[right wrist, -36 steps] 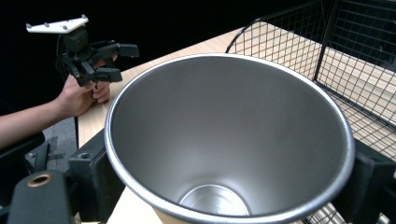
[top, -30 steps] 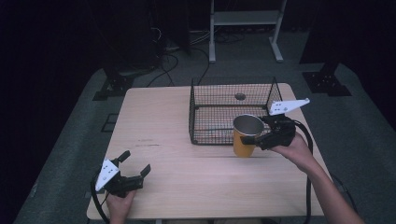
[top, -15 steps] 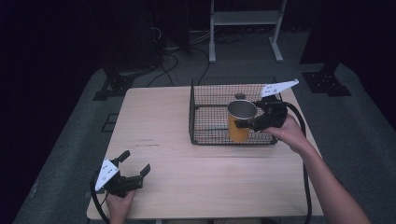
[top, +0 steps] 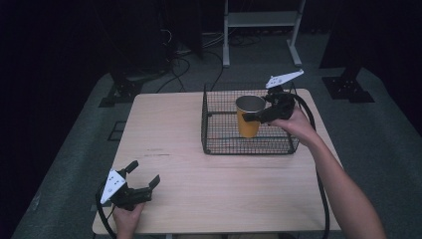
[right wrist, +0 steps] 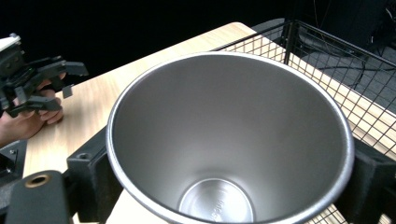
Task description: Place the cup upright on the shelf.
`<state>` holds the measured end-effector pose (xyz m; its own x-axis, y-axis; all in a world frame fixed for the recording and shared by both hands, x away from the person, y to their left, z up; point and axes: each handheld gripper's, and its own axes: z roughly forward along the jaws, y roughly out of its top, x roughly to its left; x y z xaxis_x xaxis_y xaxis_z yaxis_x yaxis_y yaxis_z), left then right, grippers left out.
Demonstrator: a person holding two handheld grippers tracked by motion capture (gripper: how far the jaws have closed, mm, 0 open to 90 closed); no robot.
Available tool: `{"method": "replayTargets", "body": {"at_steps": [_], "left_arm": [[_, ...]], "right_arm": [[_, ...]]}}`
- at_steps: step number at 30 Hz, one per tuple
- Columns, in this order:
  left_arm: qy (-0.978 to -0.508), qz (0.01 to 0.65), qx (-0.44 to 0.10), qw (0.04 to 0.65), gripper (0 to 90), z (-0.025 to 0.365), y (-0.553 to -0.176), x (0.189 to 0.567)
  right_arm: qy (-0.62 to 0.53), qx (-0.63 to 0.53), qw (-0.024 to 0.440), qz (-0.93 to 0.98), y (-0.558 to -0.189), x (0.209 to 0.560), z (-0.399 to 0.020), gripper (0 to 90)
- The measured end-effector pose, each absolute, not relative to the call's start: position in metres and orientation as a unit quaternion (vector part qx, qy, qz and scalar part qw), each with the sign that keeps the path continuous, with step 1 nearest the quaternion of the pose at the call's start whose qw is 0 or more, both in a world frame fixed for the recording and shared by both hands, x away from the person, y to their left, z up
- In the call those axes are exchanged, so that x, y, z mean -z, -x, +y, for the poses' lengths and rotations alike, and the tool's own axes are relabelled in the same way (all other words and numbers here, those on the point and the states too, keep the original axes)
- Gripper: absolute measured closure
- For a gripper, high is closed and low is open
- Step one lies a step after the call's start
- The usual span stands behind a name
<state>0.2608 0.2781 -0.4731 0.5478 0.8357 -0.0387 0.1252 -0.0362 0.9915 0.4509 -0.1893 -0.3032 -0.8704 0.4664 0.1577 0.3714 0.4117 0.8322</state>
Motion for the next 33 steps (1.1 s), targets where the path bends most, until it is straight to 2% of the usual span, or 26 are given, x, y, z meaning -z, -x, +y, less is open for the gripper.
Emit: {"method": "replayTargets", "body": {"at_steps": [26, 33], "left_arm": [[-0.651, 0.367, -0.301, 0.592, 2.2, 0.278, -0.261, 0.473], [-0.65, 0.367, -0.3, 0.594, 2.2, 0.279, -0.261, 0.473]], "right_arm": [[-0.286, -0.465, 0.055, 0.836, -0.492, 0.32, -0.177, 11.7], [-0.3, -0.454, 0.049, 0.838, -0.504, 0.338, -0.171, 11.7]]}}
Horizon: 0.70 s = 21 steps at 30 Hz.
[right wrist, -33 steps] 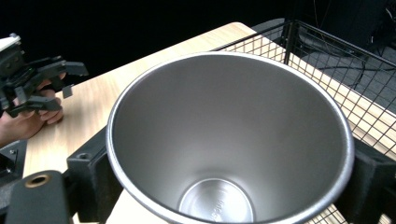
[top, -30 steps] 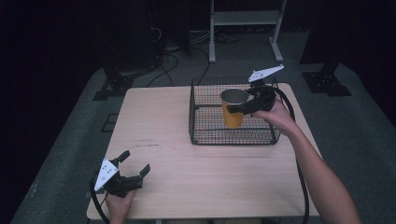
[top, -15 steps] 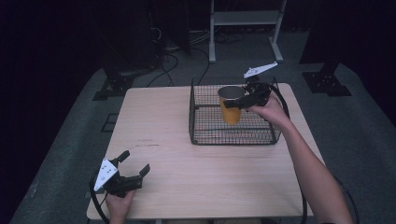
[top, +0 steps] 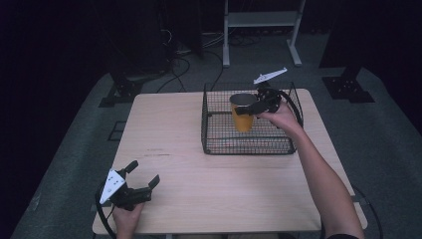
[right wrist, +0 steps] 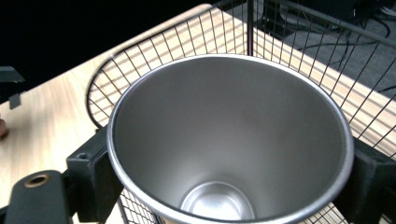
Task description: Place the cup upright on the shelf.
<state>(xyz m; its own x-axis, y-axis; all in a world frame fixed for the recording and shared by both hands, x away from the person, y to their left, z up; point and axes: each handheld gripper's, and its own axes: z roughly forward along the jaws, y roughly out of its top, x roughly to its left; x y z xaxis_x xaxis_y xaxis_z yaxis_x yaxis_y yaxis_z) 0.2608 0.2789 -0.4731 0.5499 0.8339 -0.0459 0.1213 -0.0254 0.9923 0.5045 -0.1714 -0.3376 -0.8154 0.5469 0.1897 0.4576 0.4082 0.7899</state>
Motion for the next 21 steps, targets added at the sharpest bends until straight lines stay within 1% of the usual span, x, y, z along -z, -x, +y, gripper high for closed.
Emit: {"method": "replayTargets", "body": {"at_steps": [12, 21], "left_arm": [[-0.65, 0.367, -0.3, 0.594, 2.2, 0.279, -0.261, 0.473], [-0.649, 0.367, -0.3, 0.594, 2.2, 0.279, -0.261, 0.473]], "right_arm": [[-0.329, -0.438, 0.047, 0.835, -0.519, 0.367, -0.169, 11.7], [-0.341, -0.419, 0.065, 0.839, -0.528, 0.38, -0.169, 11.7]]}}
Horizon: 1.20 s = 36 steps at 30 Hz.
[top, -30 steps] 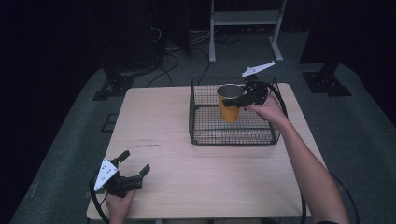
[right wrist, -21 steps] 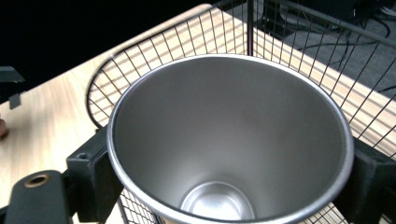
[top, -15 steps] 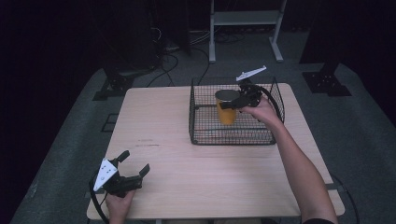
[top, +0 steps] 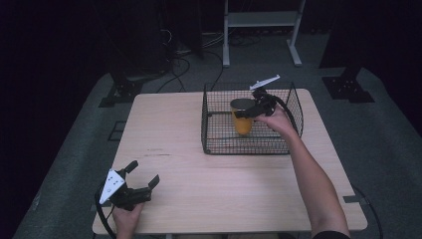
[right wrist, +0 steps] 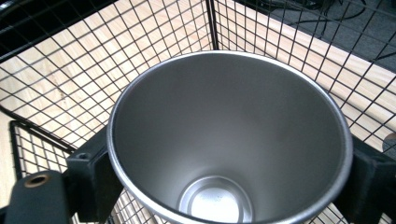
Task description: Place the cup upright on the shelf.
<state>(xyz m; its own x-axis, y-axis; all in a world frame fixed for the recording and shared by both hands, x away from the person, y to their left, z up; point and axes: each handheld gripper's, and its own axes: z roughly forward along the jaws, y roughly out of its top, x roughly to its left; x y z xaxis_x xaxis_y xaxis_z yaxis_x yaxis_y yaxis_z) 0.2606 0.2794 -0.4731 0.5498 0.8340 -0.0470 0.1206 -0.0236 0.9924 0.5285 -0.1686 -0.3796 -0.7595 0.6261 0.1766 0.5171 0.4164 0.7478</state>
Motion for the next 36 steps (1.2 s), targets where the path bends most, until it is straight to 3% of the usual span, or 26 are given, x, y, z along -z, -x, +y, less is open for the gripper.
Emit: {"method": "replayTargets", "body": {"at_steps": [36], "left_arm": [[-0.65, 0.367, -0.301, 0.594, 2.2, 0.28, -0.26, 0.473]], "right_arm": [[-0.338, -0.379, 0.088, 0.857, -0.533, 0.395, -0.16, 11.4]]}}
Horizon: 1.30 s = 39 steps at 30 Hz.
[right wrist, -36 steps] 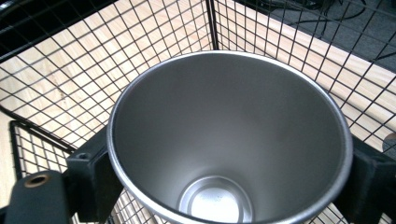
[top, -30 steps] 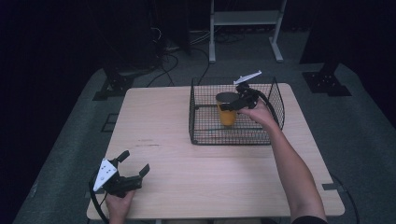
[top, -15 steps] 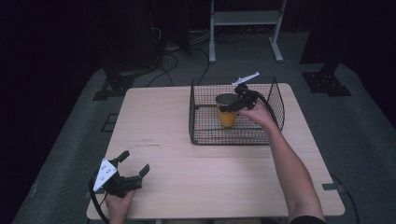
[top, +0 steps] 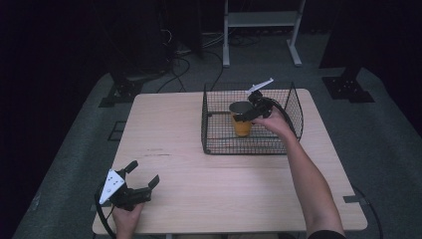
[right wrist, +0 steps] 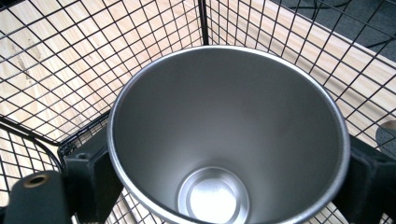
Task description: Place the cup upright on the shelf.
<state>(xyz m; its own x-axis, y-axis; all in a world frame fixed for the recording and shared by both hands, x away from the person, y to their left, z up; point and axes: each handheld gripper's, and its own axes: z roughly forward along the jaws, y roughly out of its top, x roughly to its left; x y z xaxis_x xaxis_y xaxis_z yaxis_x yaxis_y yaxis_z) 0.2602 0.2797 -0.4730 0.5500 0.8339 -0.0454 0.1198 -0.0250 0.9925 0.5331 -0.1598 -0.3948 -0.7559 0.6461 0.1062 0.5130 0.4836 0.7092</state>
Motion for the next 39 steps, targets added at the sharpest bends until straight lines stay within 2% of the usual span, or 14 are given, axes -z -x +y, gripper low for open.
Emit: {"method": "replayTargets", "body": {"at_steps": [15, 18, 39], "left_arm": [[-0.651, 0.366, -0.3, 0.594, 2.2, 0.279, -0.26, 0.473], [-0.651, 0.366, -0.301, 0.593, 2.2, 0.279, -0.26, 0.473], [-0.651, 0.368, -0.301, 0.592, 2.2, 0.279, -0.261, 0.473]], "right_arm": [[-0.33, -0.376, 0.094, 0.861, -0.529, 0.393, -0.157, 7.1], [-0.33, -0.381, 0.096, 0.858, -0.528, 0.391, -0.157, 3.5], [-0.335, -0.426, 0.11, 0.833, -0.522, 0.369, -0.17, 2.4]]}}
